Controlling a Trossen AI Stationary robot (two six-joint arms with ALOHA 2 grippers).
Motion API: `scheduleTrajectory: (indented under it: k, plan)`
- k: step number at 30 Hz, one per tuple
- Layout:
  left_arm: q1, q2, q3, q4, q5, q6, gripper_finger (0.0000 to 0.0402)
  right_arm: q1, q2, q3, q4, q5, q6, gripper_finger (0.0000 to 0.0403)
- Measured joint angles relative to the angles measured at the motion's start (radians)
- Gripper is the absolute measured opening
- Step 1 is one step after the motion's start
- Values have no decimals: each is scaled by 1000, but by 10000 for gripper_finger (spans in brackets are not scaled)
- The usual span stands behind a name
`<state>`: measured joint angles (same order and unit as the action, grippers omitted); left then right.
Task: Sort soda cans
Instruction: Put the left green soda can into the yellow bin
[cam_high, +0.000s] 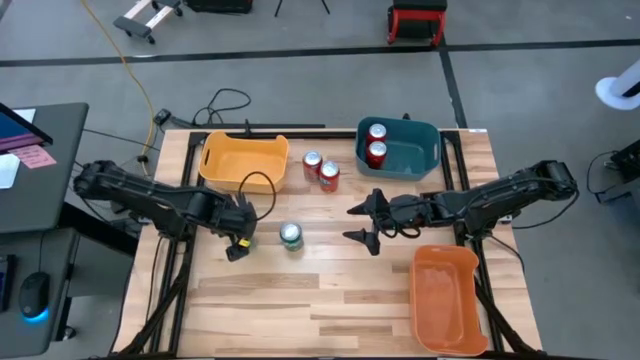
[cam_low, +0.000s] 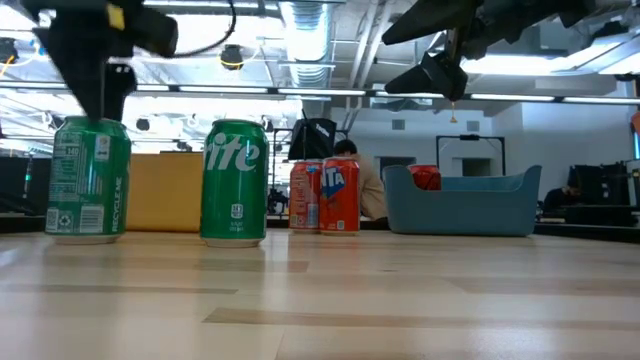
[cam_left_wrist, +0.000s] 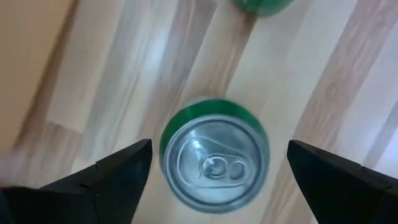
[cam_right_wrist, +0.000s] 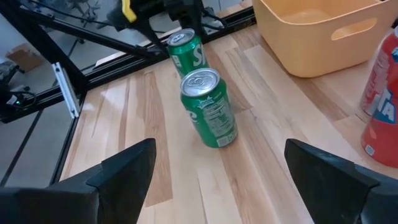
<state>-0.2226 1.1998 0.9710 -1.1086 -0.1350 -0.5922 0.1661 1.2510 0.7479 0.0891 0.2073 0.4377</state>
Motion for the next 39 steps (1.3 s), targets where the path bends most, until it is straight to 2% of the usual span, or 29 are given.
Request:
scheduleTrajectory:
  k: [9,11,15,22,29,35,39]
  plan:
    - [0,-1,-117,80,-2,48,366,-18,0,0,0,0,-1,376]
    - [1,-1,-126,85,-5,58,352,-18,0,0,0,0,0,376]
    - [4,-1,-127,99,-23,65,295,-18,0,0,0,0,-1,376]
    - [29,0,-120,101,-26,72,294,-18,0,0,0,0,-1,376]
    - [95,0,-5,10,-23,145,294,-24,0,0,0,0,-1,376]
    - [200,-1,174,-59,-49,234,294,-37,0,0,-3,0,-2,376]
    - [280,-1,306,-112,-111,287,294,-38,0,0,-6,0,-2,376]
